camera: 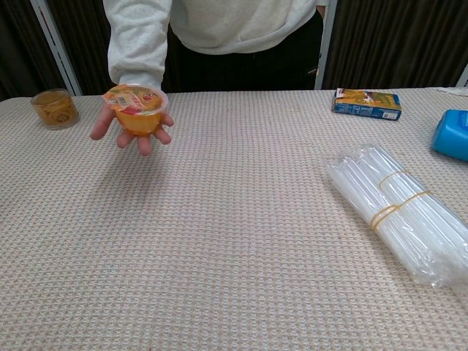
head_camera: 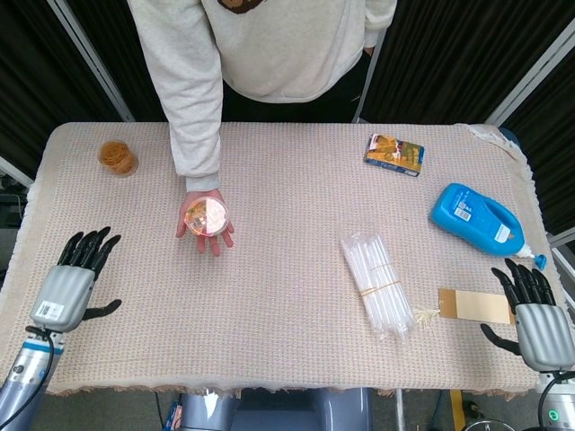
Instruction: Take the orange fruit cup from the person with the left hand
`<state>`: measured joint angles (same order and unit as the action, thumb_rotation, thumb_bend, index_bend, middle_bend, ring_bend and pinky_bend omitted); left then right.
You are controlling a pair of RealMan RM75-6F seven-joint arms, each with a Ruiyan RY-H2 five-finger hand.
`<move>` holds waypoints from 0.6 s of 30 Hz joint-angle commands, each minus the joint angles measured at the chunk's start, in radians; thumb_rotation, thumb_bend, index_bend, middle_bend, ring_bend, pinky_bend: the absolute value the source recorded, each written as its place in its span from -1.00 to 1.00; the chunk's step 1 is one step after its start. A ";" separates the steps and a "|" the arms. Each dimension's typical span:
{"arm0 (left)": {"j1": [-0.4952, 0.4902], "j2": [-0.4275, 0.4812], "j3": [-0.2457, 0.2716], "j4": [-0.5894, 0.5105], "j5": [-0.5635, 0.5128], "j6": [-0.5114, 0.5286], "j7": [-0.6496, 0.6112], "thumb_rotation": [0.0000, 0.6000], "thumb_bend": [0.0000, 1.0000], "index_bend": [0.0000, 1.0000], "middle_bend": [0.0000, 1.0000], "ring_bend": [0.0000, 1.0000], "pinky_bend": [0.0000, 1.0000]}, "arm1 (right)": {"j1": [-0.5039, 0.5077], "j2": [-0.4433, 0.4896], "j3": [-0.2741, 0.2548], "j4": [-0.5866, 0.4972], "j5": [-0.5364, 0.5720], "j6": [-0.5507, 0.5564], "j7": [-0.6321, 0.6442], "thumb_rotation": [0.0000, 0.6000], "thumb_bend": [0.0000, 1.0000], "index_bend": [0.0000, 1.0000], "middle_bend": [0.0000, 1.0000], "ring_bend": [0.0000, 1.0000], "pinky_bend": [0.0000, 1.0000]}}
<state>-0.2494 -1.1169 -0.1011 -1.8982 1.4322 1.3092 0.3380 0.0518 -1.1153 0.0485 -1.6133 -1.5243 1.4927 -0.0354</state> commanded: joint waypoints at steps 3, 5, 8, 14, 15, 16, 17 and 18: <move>-0.211 0.045 -0.181 -0.123 -0.352 -0.205 0.193 1.00 -0.64 -0.85 -1.00 -1.00 -1.00 | 0.001 0.003 -0.002 0.002 -0.007 0.001 0.008 1.00 -0.78 -0.77 -1.00 -1.00 -1.00; -0.281 0.039 -0.218 -0.126 -0.471 -0.236 0.274 1.00 -0.63 -0.83 -1.00 -1.00 -0.99 | 0.000 0.004 -0.004 0.002 -0.010 0.001 0.012 1.00 -0.78 -0.77 -1.00 -1.00 -1.00; -0.408 0.010 -0.254 -0.120 -0.696 -0.246 0.432 1.00 -0.62 -0.82 -1.00 -1.00 -0.95 | 0.001 0.007 -0.006 0.005 -0.011 -0.001 0.018 1.00 -0.78 -0.77 -1.00 -1.00 -1.00; -0.626 -0.063 -0.283 -0.086 -1.091 -0.182 0.631 1.00 -0.62 -0.76 -1.00 -1.00 -0.89 | 0.000 0.012 -0.007 0.004 -0.009 -0.003 0.036 1.00 -0.78 -0.77 -1.00 -1.00 -1.00; -0.649 -0.074 -0.283 -0.075 -1.119 -0.173 0.651 1.00 -0.62 -0.75 -1.00 -1.00 -0.88 | 0.000 0.012 -0.007 0.004 -0.010 -0.002 0.037 1.00 -0.78 -0.77 -1.00 -1.00 -1.00; -0.672 -0.086 -0.284 -0.063 -1.145 -0.164 0.670 1.00 -0.61 -0.75 -1.00 -1.00 -0.87 | 0.000 0.013 -0.008 0.005 -0.011 -0.002 0.039 1.00 -0.78 -0.77 -1.00 -1.00 -1.00; -0.707 -0.108 -0.285 -0.045 -1.182 -0.151 0.696 1.00 -0.61 -0.75 -1.00 -1.00 -0.86 | 0.000 0.013 -0.008 0.005 -0.011 -0.002 0.042 1.00 -0.78 -0.77 -1.00 -1.00 -1.00; -0.727 -0.122 -0.286 -0.035 -1.205 -0.142 0.711 1.00 -0.61 -0.75 -1.00 -1.00 -0.86 | 0.000 0.013 -0.008 0.005 -0.011 -0.003 0.043 1.00 -0.78 -0.77 -1.00 -1.00 -1.00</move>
<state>-0.8427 -1.1693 -0.3534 -1.9761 0.3668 1.1328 0.9263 0.0519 -1.1023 0.0404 -1.6084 -1.5353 1.4898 0.0075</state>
